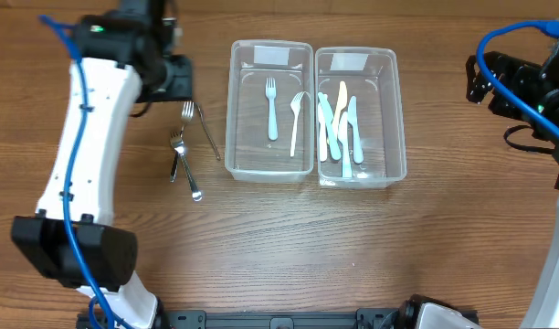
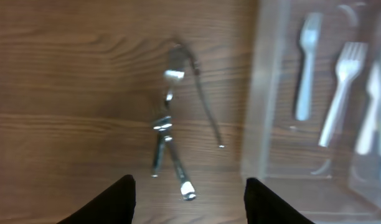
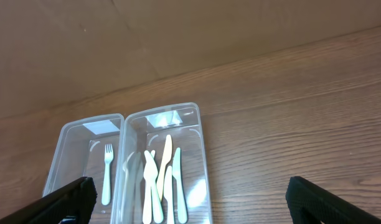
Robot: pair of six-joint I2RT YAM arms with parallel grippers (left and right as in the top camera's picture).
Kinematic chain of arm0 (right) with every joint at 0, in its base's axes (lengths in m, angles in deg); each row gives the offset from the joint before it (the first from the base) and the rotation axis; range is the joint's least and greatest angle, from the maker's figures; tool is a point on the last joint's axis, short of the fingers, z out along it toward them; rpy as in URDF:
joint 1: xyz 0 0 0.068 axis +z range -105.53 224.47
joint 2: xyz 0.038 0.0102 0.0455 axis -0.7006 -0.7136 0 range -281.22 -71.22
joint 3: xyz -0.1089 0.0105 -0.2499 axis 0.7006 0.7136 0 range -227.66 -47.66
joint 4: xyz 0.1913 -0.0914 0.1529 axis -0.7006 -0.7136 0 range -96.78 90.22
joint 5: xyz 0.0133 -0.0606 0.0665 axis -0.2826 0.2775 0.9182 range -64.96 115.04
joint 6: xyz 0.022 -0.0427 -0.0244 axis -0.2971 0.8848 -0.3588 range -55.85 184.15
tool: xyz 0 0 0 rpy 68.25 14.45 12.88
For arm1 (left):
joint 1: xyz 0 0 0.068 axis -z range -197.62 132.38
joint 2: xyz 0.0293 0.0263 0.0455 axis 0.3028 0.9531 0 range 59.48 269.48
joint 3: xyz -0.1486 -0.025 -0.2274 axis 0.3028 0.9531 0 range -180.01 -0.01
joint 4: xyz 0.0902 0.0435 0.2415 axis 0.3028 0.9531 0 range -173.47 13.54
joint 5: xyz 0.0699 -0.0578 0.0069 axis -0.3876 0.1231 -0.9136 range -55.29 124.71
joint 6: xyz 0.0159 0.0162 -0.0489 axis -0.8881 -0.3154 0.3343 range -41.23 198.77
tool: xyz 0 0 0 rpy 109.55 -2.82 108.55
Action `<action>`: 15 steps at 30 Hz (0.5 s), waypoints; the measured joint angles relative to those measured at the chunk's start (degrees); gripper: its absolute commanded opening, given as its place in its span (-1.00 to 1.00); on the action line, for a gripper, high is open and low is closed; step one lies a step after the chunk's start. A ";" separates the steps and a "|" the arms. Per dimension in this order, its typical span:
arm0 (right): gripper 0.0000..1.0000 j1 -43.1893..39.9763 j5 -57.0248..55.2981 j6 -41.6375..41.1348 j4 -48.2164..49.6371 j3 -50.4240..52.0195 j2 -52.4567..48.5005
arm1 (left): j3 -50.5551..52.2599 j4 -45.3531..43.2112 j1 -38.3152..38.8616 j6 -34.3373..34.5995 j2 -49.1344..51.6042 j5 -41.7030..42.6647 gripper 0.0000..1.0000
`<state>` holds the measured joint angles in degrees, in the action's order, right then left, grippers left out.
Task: Pack container
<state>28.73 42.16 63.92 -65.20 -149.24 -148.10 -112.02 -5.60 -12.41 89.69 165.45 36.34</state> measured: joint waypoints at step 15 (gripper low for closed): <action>1.00 0.00 -0.02 -0.02 0.00 0.00 0.00 | 29.16 -17.84 -1.51 8.11 2.95 3.02 0.01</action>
<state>28.73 42.14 63.90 -65.20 -149.24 -148.10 -82.86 -23.43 -13.92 97.79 168.40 39.36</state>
